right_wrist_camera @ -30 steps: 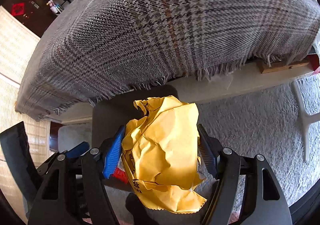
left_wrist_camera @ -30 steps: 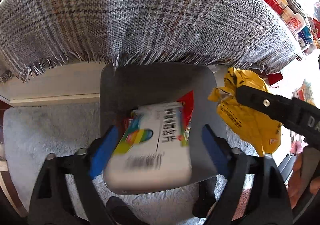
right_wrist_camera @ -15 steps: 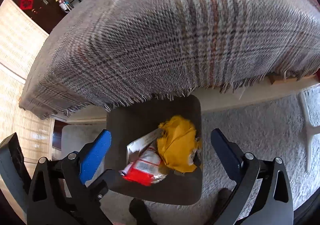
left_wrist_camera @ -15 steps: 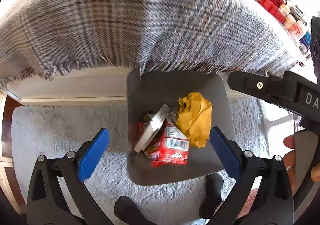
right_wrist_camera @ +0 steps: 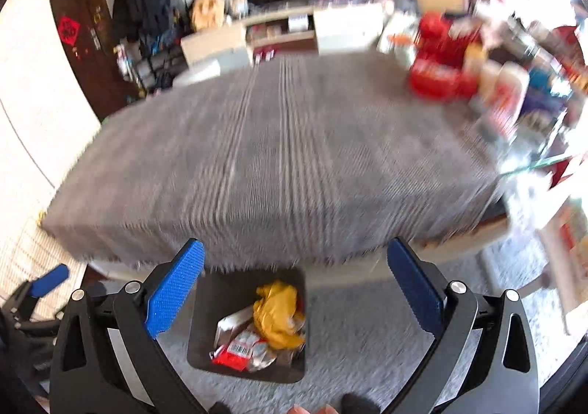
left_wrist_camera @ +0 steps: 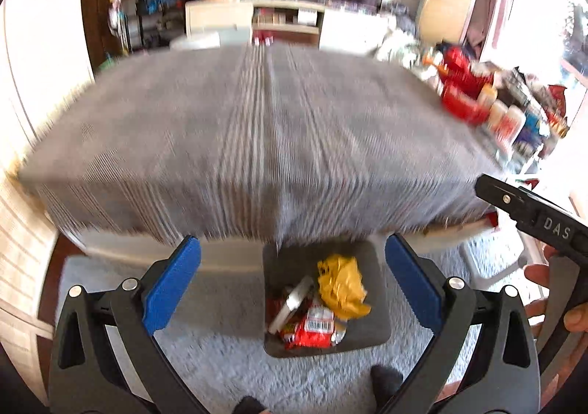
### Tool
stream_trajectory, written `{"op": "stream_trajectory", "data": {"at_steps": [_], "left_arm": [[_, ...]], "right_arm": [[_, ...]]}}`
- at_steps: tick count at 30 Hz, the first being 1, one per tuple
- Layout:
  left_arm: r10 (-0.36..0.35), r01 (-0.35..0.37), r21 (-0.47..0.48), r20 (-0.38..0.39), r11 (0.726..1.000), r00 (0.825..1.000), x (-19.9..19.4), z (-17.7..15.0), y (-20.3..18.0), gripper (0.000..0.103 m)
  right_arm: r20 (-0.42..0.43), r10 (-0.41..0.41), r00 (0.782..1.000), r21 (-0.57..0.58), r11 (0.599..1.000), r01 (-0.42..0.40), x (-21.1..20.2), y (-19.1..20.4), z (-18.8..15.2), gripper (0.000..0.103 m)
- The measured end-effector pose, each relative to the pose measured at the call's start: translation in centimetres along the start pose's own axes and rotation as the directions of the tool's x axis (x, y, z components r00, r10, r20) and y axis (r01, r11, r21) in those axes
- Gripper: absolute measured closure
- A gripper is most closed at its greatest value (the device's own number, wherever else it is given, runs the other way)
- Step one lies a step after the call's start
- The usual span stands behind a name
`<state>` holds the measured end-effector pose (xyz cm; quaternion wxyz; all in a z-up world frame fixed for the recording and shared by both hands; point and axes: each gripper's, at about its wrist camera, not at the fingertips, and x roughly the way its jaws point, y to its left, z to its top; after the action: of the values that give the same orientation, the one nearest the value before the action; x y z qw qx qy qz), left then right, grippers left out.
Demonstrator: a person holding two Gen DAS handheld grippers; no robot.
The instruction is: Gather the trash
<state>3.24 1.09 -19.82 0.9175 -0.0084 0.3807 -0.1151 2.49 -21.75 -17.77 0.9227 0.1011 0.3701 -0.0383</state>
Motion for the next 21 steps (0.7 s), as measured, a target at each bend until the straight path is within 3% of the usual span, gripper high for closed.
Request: {"op": "stream_trajectory", "data": {"at_steps": [6, 12, 17, 21], "left_arm": [[0.022, -0.023, 0.010, 0.133, 1.000, 0.991, -6.1, 3.8, -1.6, 0.008], [0.029, -0.041, 0.037, 0.288, 0.998, 0.957, -12.3, 8.1, -3.1, 0.008], [0.048, -0.067, 0.049, 0.331, 0.997, 0.942, -15.5, 9.9, -3.8, 0.008], [0.078, -0.099, 0.040, 0.363, 0.994, 0.928, -16.7, 10.9, -4.0, 0.008]], "right_arm": [[0.138, -0.021, 0.990, -0.026, 0.999, 0.025, -6.6, 0.4, 2.6, 0.003], [0.278, -0.027, 0.960, -0.045, 0.998, 0.042, -13.0, 2.3, 5.3, 0.003], [0.291, -0.007, 0.957, -0.043, 0.999, 0.021, -15.6, 2.8, 6.4, 0.003], [0.345, -0.027, 0.938, -0.053, 0.997, 0.048, -17.4, 3.6, 7.0, 0.003]]}}
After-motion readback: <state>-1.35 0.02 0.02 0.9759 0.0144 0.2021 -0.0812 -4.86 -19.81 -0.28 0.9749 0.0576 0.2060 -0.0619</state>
